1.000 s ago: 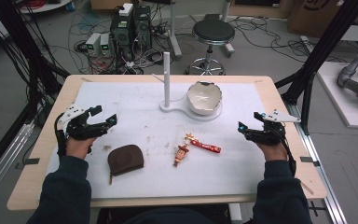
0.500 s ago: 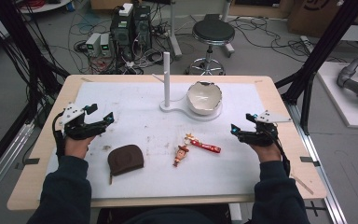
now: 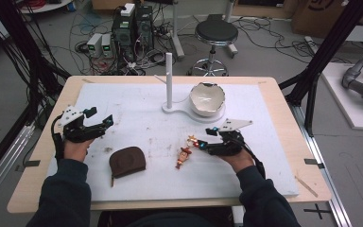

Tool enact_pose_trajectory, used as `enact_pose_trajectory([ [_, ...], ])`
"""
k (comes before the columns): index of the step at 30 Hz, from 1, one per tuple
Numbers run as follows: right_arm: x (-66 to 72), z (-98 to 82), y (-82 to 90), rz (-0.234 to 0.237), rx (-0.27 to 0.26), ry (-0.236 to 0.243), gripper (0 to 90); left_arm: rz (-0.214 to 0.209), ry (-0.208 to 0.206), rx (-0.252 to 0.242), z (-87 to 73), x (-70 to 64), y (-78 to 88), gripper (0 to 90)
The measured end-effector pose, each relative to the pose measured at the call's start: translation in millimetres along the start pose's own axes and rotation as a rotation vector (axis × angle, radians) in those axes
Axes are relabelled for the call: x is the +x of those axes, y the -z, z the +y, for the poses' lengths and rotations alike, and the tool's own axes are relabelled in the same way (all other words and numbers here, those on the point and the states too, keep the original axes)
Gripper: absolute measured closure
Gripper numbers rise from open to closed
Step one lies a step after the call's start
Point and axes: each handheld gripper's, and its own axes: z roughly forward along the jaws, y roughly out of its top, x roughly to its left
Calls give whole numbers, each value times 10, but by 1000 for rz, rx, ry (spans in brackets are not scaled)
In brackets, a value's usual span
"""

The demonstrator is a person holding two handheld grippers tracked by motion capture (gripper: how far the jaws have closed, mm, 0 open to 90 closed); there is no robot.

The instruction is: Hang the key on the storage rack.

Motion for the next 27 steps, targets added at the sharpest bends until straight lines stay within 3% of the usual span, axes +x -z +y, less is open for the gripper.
enact_pose_trajectory([
  [1,92,5,-100,16,35,51,411,-3,1,2,-1,-5,-4,231],
  [5,220,3,-243,48,95,89,409,-5,0,7,0,-16,-9,231],
  [8,368,12,-419,101,122,110,393,-5,1,10,1,-20,-9,232],
  [12,424,4,-497,103,154,122,370,-3,6,10,-6,-14,-10,232],
  [16,384,-4,-504,92,158,130,399,-3,10,10,-8,-2,-7,233],
  [17,369,-7,-498,91,160,114,402,-3,10,10,-8,-1,-7,233],
  [20,292,-3,-427,71,149,91,481,-2,14,7,-8,1,-5,233],
  [21,277,-5,-407,56,150,85,563,-1,13,6,-7,3,-4,233],
  [22,277,-5,-407,56,150,85,563,0,14,6,-8,5,-4,233],
  [23,257,-19,-380,59,177,101,673,-2,15,7,-9,7,-6,233],
  [25,264,-26,-380,53,188,106,703,-2,15,10,-10,5,-7,233],
  [27,287,-37,-401,62,213,141,785,-3,16,8,-9,0,-9,233],
])
